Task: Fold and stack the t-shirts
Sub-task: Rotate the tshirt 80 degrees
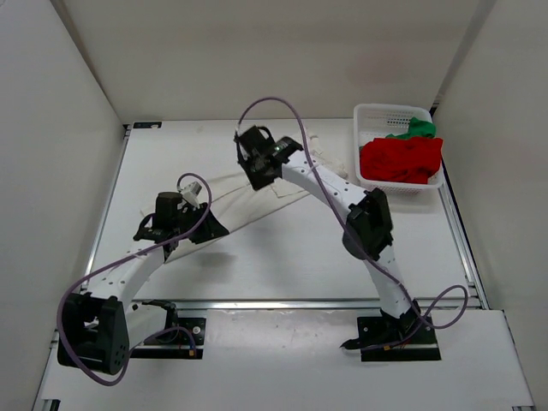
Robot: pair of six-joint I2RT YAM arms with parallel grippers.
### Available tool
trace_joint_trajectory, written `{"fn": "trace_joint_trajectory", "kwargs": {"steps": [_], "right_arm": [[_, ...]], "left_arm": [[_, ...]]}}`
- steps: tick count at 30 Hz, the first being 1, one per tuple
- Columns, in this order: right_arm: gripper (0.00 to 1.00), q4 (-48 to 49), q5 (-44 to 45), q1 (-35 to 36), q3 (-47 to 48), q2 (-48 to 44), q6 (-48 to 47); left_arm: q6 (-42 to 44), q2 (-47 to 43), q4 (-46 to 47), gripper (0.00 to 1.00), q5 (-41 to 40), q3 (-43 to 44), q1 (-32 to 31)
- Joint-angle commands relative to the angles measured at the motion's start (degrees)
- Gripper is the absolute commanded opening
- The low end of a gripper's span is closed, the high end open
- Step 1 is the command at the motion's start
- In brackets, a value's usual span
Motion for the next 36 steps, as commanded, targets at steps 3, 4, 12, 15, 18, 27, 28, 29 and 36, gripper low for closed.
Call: {"fn": "trace_joint_trajectory", "kwargs": {"steps": [3,4,12,15,18,27,28,29,36], "right_arm": [[0.06,23.3,-1.5,-1.3,-39.5,-24.9,6.1],[0.09,30.2,-2.8,-0.9,-48.1,-28.5,8.5],[0.12,44.4,-7.0,-4.4,-60.9,-28.7,13.9],[0.10,48.6,-8.3,-10.3,-66.7,-29.0,14.0],[0.09,50.8,-7.7,-16.9,-68.3,-27.4,13.3],[0.08,48.1,-8.2,-24.1,-58.5,-15.8,11.9],[0.08,48.4,-8.1,-24.0,-56.7,-14.0,12.3],[0.08,47.6,-8.9,-24.1,-53.8,-11.8,12.1],[0.09,40.4,-8.7,-24.8,-35.4,-4.6,10.0]], "left_arm": [[3.3,-1.3,-0.9,0.40,0.1,2.3,-2.5],[2.9,-1.2,-0.8,0.40,0.8,2.1,-2.8],[1.5,-0.5,1.1,0.40,0.6,2.2,-3.7],[0.4,-0.3,2.9,0.41,1.1,1.3,-4.7],[0.0,1.1,3.5,0.41,0.8,2.2,-6.1],[-0.8,4.0,5.3,0.41,0.6,3.2,-7.5],[-0.8,4.7,4.9,0.41,0.6,3.5,-8.0],[-0.7,5.3,5.1,0.42,0.8,3.4,-8.6],[0.0,6.7,3.2,0.42,0.3,5.0,-10.3]]}}
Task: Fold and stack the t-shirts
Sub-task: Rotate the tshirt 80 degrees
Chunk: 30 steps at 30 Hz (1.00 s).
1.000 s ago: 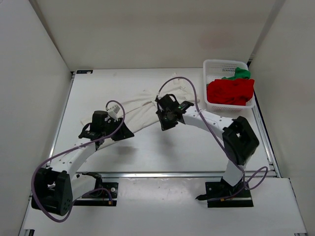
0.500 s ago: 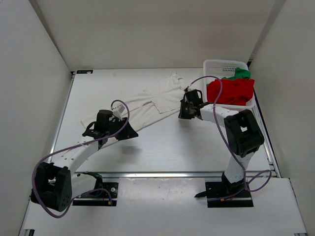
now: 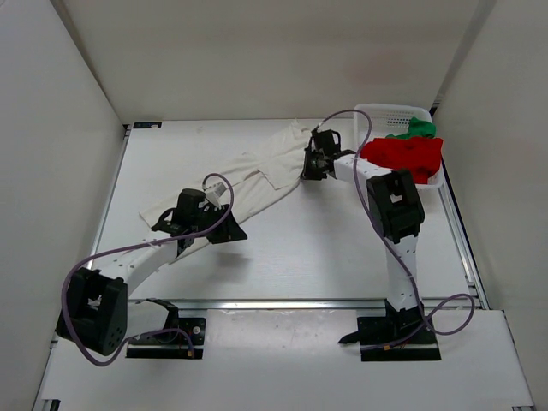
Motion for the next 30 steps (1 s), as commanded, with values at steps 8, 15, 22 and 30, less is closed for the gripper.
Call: {"fn": "trace_joint_trajectory", "kwargs": {"steps": [8,15,22,30], "right_arm": [[0.18,-3.0,-1.7,2.7,-8.1,-16.2,-0.9],[0.31,15.0,-7.6,16.0,-25.3,-21.9,10.5],[0.37,26.2,-9.1,22.0,-23.1,-12.5,19.3],[0.31,26.5,-6.2,23.2,-16.6,-1.8,24.5]], "left_arm": [[1.7,0.0,-1.2,0.42,0.6,4.1,1.1],[1.0,2.2,-1.8,0.43,-0.2,10.5,1.0],[-0.5,0.2,-0.9,0.43,0.9,8.2,4.5],[-0.5,0.4,-0.2,0.43,1.6,7.5,5.4]]}}
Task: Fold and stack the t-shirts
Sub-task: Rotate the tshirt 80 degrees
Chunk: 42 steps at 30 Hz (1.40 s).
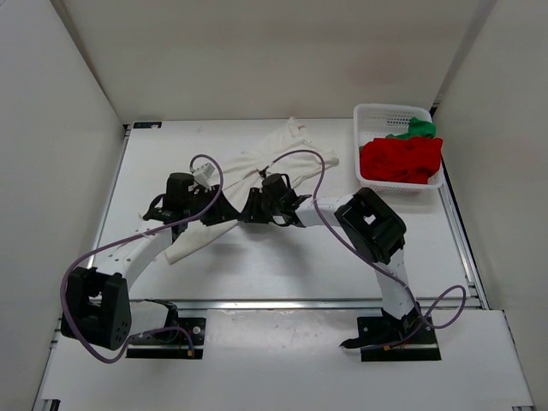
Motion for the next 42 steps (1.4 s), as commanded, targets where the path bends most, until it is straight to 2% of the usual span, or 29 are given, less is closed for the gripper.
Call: {"fn": "trace_joint_trajectory", "kwargs": {"steps": [1,2,4,5,7,9,14,15,18,21,25,29,31,33,35,38,40,41,42], "right_arm": [[0.28,0.6,2.5,0.0,4.8,4.1,2.7],[0.17,-0.8,1.9,-0.2,6.5,5.2,2.8],[0.04,-2.4,1.1,-0.7,7.5,5.8,2.3],[0.00,-2.1,1.1,-1.0,5.9,4.9,1.8],[0.00,-0.3,0.5,-2.8,1.9,2.1,1.6],[0.00,1.2,-0.9,-4.8,-5.9,-2.8,1.3],[0.00,-1.7,-8.4,-15.6,-17.9,-13.4,-6.8],[0.02,-5.2,-10.2,-17.1,-18.8,-15.2,-8.1],[0.19,-12.1,-14.2,-24.2,-19.2,-17.8,-14.8],[0.31,-16.6,-12.1,-25.7,-22.8,-23.9,-17.7],[0.36,-17.7,-10.5,-24.6,-30.0,-32.7,-17.2],[0.36,-18.4,-11.2,-17.7,-33.4,-35.7,-14.6],[0.36,-17.6,-10.4,-11.4,-34.2,-36.0,-12.3],[0.36,-14.6,-9.8,-7.9,-34.6,-34.5,-10.1],[0.37,-10.7,-10.5,-5.6,-34.6,-32.6,-7.4],[0.35,-6.3,-11.2,-4.2,-33.0,-27.9,-6.2],[0.21,-4.9,-11.3,-4.0,-32.1,-25.1,-5.7],[0.08,-4.1,-11.2,-4.9,-31.8,-24.6,-5.2],[0.02,-4.0,-11.6,-5.5,-31.7,-24.2,-5.4]], "left_arm": [[0.2,-0.7,0.5,0.42,1.0,-0.1,-0.1],[0.4,-0.6,0.3,0.43,0.3,0.2,-0.1],[0.9,-0.9,0.1,0.43,-0.1,0.6,0.0],[0.8,-1.2,0.1,0.43,0.1,0.3,0.2],[0.9,-1.3,0.3,0.43,-0.2,-0.6,0.5],[0.5,-0.9,0.7,0.43,0.0,-1.4,0.0],[0.6,0.6,0.7,0.43,-1.7,-1.9,-3.6],[0.8,1.3,0.8,0.43,-2.0,-1.8,-3.8],[0.9,2.6,0.9,0.43,-3.8,-2.4,-6.6],[2.5,2.2,-1.7,0.44,-7.6,-2.5,-8.4],[5.2,-0.1,-6.5,0.46,-16.8,-4.7,-8.9],[4.1,-5.8,-7.3,0.47,-23.1,-9.3,-7.8],[2.3,-8.1,-6.8,0.48,-23.4,-11.2,-5.9],[1.5,-10.5,-5.4,0.48,-20.2,-14.3,-0.8],[1.5,-11.5,-4.9,0.38,-17.2,-15.6,1.9],[1.7,-11.1,-5.5,0.30,-17.5,-15.2,0.6],[1.7,-9.7,-5.8,0.29,-18.0,-13.9,-1.9],[1.8,-9.5,-6.0,0.28,-17.9,-13.9,-2.3],[2.0,-9.0,-5.9,0.29,-17.4,-13.8,-2.9]]}}
